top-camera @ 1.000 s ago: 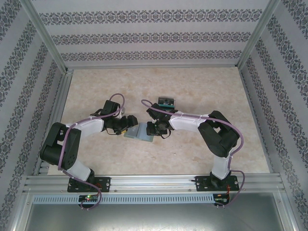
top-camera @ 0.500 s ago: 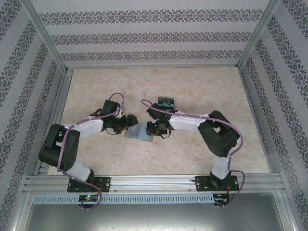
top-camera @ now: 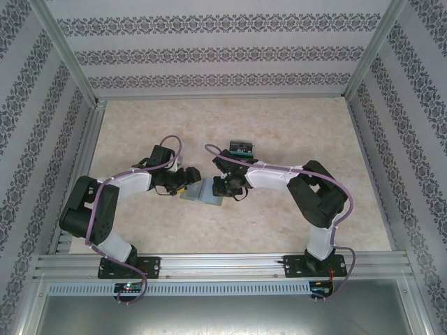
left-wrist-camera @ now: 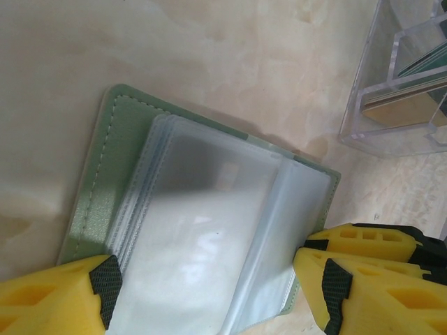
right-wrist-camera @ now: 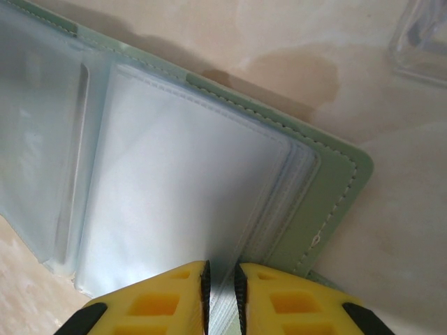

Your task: Take the credit cards out of the card holder

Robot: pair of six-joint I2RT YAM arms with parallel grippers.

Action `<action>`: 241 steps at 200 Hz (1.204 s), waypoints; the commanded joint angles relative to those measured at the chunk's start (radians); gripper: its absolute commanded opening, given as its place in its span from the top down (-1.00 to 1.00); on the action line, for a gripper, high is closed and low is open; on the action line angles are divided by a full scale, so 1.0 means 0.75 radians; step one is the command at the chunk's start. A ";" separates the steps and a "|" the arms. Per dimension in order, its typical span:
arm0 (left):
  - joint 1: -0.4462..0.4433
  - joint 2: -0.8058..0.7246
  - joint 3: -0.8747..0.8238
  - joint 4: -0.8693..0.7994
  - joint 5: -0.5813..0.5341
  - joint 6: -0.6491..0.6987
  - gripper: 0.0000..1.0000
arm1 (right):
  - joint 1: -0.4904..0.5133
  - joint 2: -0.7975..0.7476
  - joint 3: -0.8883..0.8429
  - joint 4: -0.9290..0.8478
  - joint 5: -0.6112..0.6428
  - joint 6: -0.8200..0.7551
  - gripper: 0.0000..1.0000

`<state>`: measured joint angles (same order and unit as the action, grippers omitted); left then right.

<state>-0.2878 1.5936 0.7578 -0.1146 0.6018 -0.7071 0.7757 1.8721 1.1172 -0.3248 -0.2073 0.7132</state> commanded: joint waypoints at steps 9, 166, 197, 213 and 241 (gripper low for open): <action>-0.020 0.055 0.002 0.048 0.075 -0.011 -0.59 | 0.003 0.078 -0.005 -0.011 -0.010 0.026 0.55; -0.067 0.033 -0.026 0.179 0.238 -0.095 -0.66 | 0.005 0.072 -0.015 -0.008 -0.007 0.030 0.55; -0.067 0.010 -0.027 0.171 0.234 -0.099 -0.65 | 0.005 0.074 -0.016 -0.004 -0.007 0.033 0.55; -0.067 -0.010 -0.027 0.167 0.223 -0.108 -0.65 | 0.005 0.072 -0.018 -0.003 -0.008 0.035 0.55; -0.068 -0.037 -0.011 0.155 0.208 -0.113 -0.65 | 0.005 0.071 -0.021 -0.005 -0.006 0.034 0.55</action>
<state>-0.3153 1.6028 0.7475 -0.0078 0.7269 -0.7742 0.7746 1.8729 1.1175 -0.3244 -0.2108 0.7311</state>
